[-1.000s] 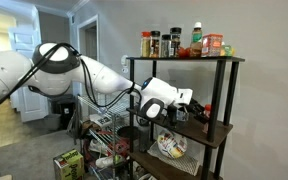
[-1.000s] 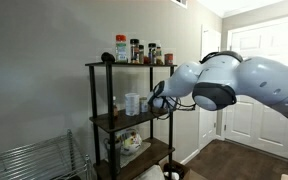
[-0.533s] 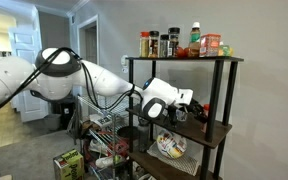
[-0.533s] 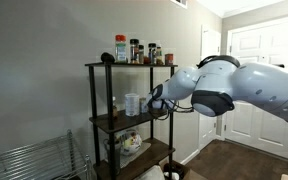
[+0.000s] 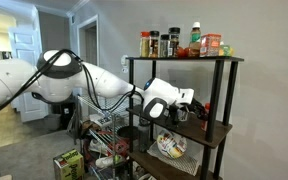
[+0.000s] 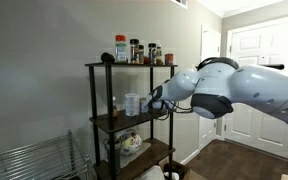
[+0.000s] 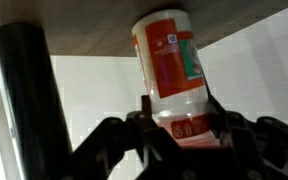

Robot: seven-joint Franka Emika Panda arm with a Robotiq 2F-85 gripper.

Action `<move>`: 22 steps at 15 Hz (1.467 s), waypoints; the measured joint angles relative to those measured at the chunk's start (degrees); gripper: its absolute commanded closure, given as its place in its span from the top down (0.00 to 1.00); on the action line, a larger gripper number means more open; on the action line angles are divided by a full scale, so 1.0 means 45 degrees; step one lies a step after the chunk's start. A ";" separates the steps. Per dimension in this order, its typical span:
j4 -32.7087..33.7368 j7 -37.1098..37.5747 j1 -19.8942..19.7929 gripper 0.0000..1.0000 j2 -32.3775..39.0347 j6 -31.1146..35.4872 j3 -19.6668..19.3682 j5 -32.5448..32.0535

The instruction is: Pick up the jar on the right side of the second shelf and put it on the left side of the topmost shelf.

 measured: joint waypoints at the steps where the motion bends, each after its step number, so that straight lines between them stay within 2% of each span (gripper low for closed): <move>1: 0.0003 -0.0002 0.0023 0.30 0.0000 0.0001 0.0004 -0.0005; 7: 0.0002 -0.0505 0.0317 0.30 -0.0025 0.0565 0.0310 -0.0009; 12: -0.0218 -0.1706 0.0447 0.30 -0.0424 0.2452 0.1353 -0.0023; 17: -0.0841 -0.2112 0.0487 0.30 -0.1057 0.3852 0.2086 -0.0393; 22: -0.1267 -0.2112 0.0825 0.30 -0.1356 0.3842 0.1708 -0.0675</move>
